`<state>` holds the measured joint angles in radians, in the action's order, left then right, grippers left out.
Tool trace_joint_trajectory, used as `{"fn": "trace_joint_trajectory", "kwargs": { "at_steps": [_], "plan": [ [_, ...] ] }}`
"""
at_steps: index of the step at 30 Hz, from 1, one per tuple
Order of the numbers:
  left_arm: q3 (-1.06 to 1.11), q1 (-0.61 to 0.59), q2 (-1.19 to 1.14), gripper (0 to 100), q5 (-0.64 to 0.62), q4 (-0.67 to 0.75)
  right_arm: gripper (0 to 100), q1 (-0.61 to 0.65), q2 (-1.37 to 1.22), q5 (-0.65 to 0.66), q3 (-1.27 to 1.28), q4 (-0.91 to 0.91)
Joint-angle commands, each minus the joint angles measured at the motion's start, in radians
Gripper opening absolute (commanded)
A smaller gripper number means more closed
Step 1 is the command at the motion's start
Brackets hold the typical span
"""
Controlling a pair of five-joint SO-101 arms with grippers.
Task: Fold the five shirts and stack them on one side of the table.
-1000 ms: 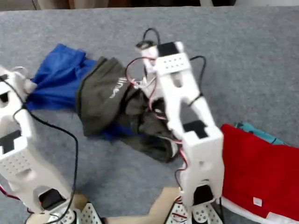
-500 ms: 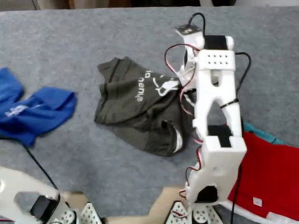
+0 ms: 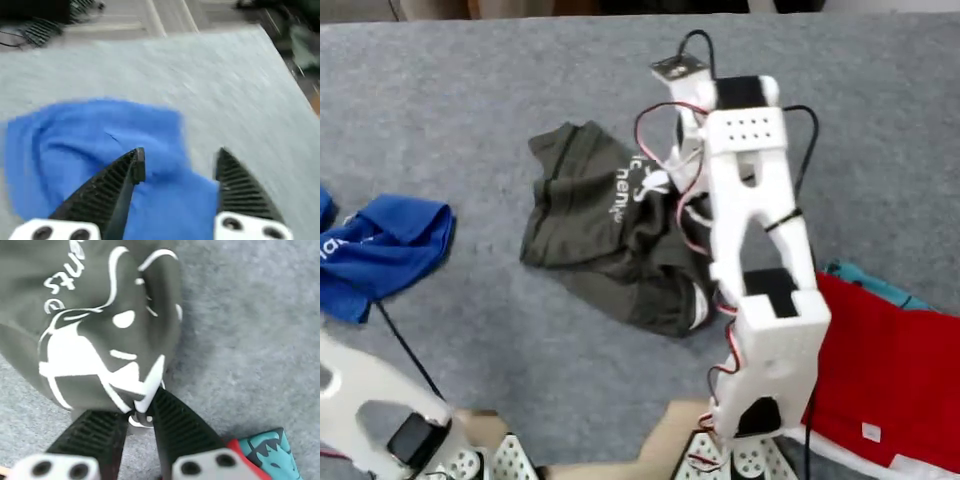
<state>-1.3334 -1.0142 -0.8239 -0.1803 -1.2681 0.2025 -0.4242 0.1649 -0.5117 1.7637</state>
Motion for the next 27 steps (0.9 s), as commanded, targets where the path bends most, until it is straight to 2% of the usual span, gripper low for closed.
{"fn": "trace_joint_trajectory", "kwargs": {
  "at_steps": [1, 5, 12, 16, 22, 24, 27],
  "plan": [
    [-0.160, 0.155, 0.008, 27, 0.011, -0.245, 0.5, 0.036, 0.070, 0.000, -0.004, 0.018],
    [-0.157, 0.295, -0.022, 27, 0.041, -0.470, 0.5, 0.038, 0.070, 0.000, -0.004, 0.018],
    [0.109, 0.339, -0.252, 27, 0.183, -0.488, 0.5, 0.036, 0.070, 0.000, 0.053, 0.018],
    [0.110, 0.269, -0.389, 25, 0.199, -0.450, 0.5, 0.036, 0.070, 0.000, 0.079, 0.017],
    [-0.153, 0.121, -0.438, 1, 0.207, -0.345, 0.5, 0.033, 0.070, 0.000, 0.079, 0.017],
    [-0.230, 0.066, -0.443, 4, 0.201, -0.301, 0.5, 0.035, 0.070, 0.000, 0.079, 0.017],
    [-0.350, -0.012, -0.444, 3, 0.201, -0.253, 0.5, 0.039, 0.070, 0.000, 0.079, 0.017]
  ]
}}
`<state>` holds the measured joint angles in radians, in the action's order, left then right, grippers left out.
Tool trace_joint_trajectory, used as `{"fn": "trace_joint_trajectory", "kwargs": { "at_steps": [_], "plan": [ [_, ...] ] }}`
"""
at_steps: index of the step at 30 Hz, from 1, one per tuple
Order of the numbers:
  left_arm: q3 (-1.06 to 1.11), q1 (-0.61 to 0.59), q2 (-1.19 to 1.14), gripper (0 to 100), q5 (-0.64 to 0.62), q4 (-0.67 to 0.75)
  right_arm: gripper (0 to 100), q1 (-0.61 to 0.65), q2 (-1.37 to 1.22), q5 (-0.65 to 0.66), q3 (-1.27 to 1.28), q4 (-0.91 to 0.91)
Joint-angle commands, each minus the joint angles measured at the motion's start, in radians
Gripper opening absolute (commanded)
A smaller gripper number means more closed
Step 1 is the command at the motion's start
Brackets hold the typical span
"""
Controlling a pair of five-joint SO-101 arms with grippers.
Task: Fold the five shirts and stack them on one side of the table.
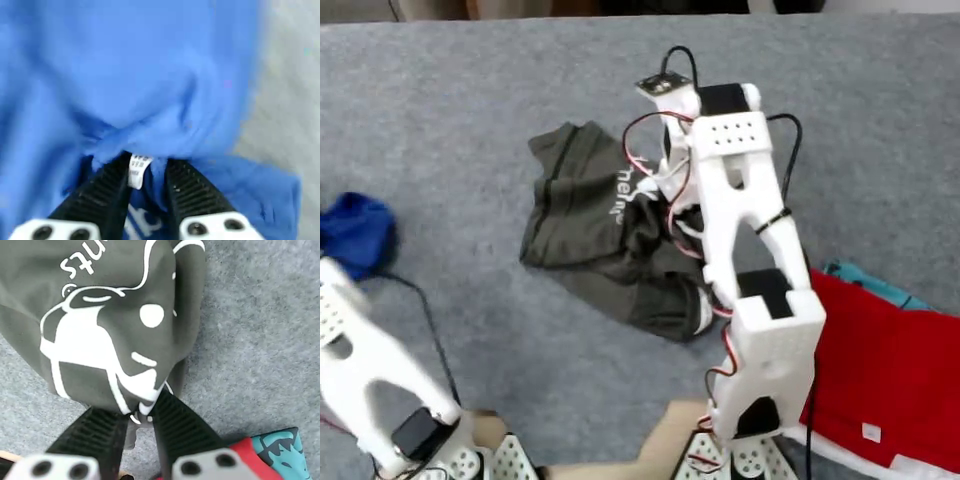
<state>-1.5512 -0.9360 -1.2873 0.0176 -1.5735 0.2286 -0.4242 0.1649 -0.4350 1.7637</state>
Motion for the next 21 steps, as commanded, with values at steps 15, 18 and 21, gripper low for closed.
{"fn": "trace_joint_trajectory", "kwargs": {
  "at_steps": [15, 18, 21],
  "plan": [
    [-0.123, -0.023, 0.266, 24, 0.002, -0.037, 3.0, 0.134, 0.070, -0.012, -0.107, -0.020],
    [-0.123, 0.058, 0.323, 26, 0.003, -0.138, 10.4, 0.145, 0.070, -0.015, -0.203, -0.020],
    [-0.120, 0.132, 0.377, 24, 0.002, -0.189, 16.4, 0.150, 0.070, -0.015, -0.317, -0.021]
  ]
}}
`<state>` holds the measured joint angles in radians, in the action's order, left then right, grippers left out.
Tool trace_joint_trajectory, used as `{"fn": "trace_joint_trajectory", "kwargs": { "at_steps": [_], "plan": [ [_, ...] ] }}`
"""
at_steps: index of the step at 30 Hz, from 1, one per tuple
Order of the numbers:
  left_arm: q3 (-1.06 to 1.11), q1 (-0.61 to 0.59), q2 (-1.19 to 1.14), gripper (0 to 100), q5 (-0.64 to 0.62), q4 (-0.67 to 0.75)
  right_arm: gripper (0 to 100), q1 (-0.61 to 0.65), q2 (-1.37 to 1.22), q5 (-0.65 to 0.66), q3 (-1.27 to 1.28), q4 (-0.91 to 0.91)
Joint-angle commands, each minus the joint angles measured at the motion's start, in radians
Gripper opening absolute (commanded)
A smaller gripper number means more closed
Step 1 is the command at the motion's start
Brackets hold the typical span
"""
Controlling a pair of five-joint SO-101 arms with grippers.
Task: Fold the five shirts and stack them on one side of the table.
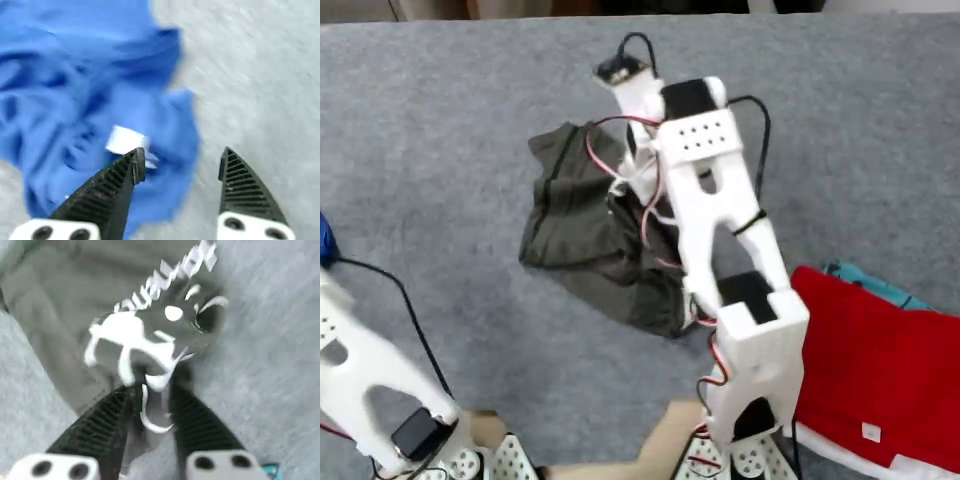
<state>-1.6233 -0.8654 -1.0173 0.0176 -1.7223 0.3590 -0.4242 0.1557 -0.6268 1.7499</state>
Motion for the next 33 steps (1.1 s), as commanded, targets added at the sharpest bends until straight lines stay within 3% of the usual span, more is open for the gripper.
{"fn": "trace_joint_trajectory", "kwargs": {
  "at_steps": [1, 7, 9, 14, 16, 20, 25, 33],
  "plan": [
    [-0.048, 0.080, 0.122, 23, 0.002, -0.038, 17.8, 0.019, 0.070, -0.011, -0.163, -0.009],
    [-0.049, 0.206, 0.194, 7, -0.006, -0.038, 19.3, 0.002, 0.070, -0.005, -0.303, -0.112],
    [-0.049, 0.249, 0.194, 2, -0.061, -0.038, 19.3, -0.002, 0.064, -0.006, -0.295, -0.166],
    [-0.048, 0.348, 0.193, 3, -0.322, -0.038, 19.3, -0.005, -0.028, -0.011, -0.228, -0.313],
    [-0.025, 0.399, 0.193, 4, -0.371, -0.038, 19.3, -0.018, -0.087, -0.011, -0.211, -0.377],
    [0.097, 0.535, 0.193, 3, -0.373, -0.037, 19.3, -0.039, -0.228, -0.026, -0.209, -0.529],
    [0.239, 0.638, 0.156, 3, -0.371, 0.051, 19.3, -0.094, -0.372, -0.144, -0.211, -0.724],
    [0.293, 0.776, -0.051, 3, -0.381, 0.264, 19.2, -0.148, -0.438, -0.146, -0.239, -0.758]
  ]
}}
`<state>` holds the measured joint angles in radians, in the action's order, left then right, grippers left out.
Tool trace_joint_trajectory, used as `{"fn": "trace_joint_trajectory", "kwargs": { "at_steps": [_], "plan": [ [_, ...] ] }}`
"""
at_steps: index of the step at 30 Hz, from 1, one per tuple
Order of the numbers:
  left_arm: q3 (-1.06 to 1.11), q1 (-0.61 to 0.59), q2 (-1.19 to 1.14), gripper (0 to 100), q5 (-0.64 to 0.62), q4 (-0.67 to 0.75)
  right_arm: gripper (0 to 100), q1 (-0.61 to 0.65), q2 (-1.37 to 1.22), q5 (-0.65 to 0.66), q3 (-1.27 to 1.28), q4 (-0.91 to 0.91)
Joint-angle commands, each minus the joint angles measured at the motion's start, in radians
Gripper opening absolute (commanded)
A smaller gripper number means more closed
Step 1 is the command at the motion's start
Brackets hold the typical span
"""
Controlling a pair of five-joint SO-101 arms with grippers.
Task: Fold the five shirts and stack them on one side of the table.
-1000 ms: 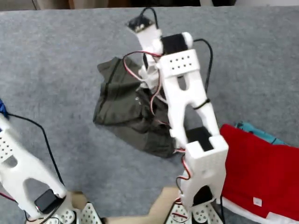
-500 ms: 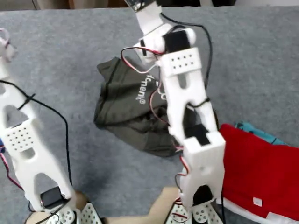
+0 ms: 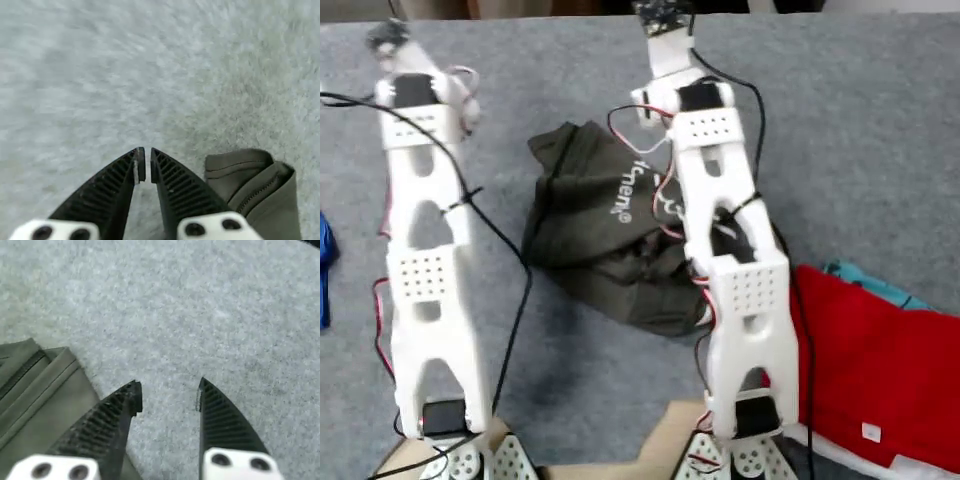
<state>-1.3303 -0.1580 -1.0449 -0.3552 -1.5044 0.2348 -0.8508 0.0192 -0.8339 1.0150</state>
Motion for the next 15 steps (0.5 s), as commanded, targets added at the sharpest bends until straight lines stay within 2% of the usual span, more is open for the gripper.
{"fn": "trace_joint_trajectory", "kwargs": {
  "at_steps": [1, 5, 9, 15],
  "plan": [
    [0.000, 0.095, -0.048, 3, -0.008, 0.046, 19.2, -0.025, -0.025, -0.008, -0.041, -0.026],
    [-0.002, 0.126, -0.136, 3, -0.008, 0.049, 19.2, -0.027, -0.093, 0.021, -0.101, -0.018],
    [-0.100, 0.046, -0.157, 3, -0.008, 0.051, 19.2, -0.015, -0.140, 0.057, -0.191, 0.061],
    [-0.103, 0.018, -0.197, 4, -0.008, 0.086, 19.2, 0.050, -0.151, 0.187, -0.389, 0.296]
  ]
}}
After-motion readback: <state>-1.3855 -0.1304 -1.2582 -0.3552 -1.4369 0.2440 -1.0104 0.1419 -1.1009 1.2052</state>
